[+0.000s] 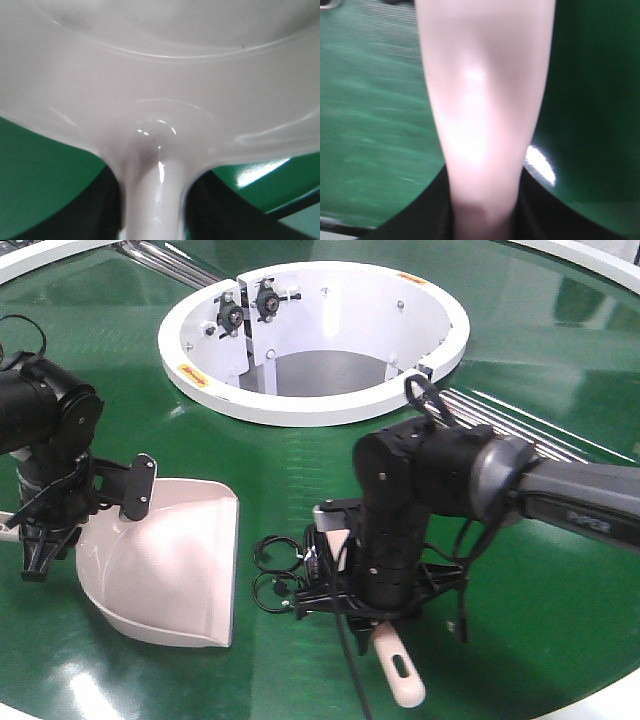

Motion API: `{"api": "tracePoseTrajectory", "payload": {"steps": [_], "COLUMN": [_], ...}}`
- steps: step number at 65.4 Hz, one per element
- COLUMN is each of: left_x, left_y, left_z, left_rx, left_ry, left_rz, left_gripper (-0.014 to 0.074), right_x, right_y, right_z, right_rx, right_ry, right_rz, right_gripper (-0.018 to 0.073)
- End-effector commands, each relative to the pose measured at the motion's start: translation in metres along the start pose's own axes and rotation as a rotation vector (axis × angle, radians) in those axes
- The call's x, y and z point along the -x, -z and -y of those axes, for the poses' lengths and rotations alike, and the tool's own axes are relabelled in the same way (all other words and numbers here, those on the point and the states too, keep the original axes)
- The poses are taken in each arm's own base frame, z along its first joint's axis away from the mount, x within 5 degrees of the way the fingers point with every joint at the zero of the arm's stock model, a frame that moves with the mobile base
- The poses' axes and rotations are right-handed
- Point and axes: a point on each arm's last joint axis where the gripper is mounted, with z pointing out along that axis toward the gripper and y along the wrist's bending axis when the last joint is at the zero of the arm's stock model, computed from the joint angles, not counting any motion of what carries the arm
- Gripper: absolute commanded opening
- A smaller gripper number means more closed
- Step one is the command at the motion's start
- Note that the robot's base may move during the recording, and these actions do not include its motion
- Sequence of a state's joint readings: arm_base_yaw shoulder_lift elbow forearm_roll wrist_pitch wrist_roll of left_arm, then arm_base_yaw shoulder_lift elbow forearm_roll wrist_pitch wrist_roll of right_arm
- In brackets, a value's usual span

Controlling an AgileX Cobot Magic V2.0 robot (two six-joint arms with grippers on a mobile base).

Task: Clean and inspect green conveyor with broom and dustpan
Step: 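Sweep the black cables with the brush into the held dustpan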

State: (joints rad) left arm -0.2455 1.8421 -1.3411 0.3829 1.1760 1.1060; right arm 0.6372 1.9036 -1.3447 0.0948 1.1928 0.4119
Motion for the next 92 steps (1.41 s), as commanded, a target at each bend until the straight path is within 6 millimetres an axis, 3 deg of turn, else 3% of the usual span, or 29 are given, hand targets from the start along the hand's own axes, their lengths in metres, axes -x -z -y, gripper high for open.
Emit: {"api": "tracePoseTrajectory", "payload": {"steps": [1, 23, 35, 53, 64, 72, 80, 92], "left_x": [-0.007, -0.007, -0.007, -0.007, -0.007, -0.007, -0.007, -0.007], "left_y": [0.021, 0.021, 0.021, 0.021, 0.021, 0.021, 0.021, 0.021], "left_z": [-0.001, -0.001, -0.001, -0.001, -0.001, -0.001, -0.001, -0.001], "left_rx": [0.065, 0.065, 0.065, 0.065, 0.065, 0.065, 0.065, 0.065], "left_ry": [0.02, 0.02, 0.02, 0.02, 0.02, 0.02, 0.02, 0.02], "left_rz": [0.009, 0.009, 0.009, 0.009, 0.009, 0.009, 0.009, 0.009], "left_gripper": [-0.0006, -0.0006, -0.0006, -0.0006, -0.0006, -0.0006, -0.0006, -0.0006], "right_x": [0.0, 0.019, 0.031, 0.036, 0.038, 0.043, 0.043, 0.033], "right_y": [0.022, 0.018, 0.029, 0.053, 0.057, 0.066, 0.076, 0.1], "right_z": [-0.015, -0.084, -0.122, -0.138, -0.134, -0.119, -0.088, -0.022], "right_rx": [0.044, 0.172, 0.279, 0.335, 0.303, 0.258, 0.213, 0.136], "right_ry": [0.028, 0.127, 0.198, 0.244, 0.273, 0.265, 0.253, 0.211], "right_rz": [0.016, -0.015, 0.036, 0.121, 0.158, 0.201, 0.222, 0.268], "right_gripper": [-0.0004, -0.0004, -0.0004, -0.0004, -0.0004, -0.0003, -0.0001, -0.0001]}}
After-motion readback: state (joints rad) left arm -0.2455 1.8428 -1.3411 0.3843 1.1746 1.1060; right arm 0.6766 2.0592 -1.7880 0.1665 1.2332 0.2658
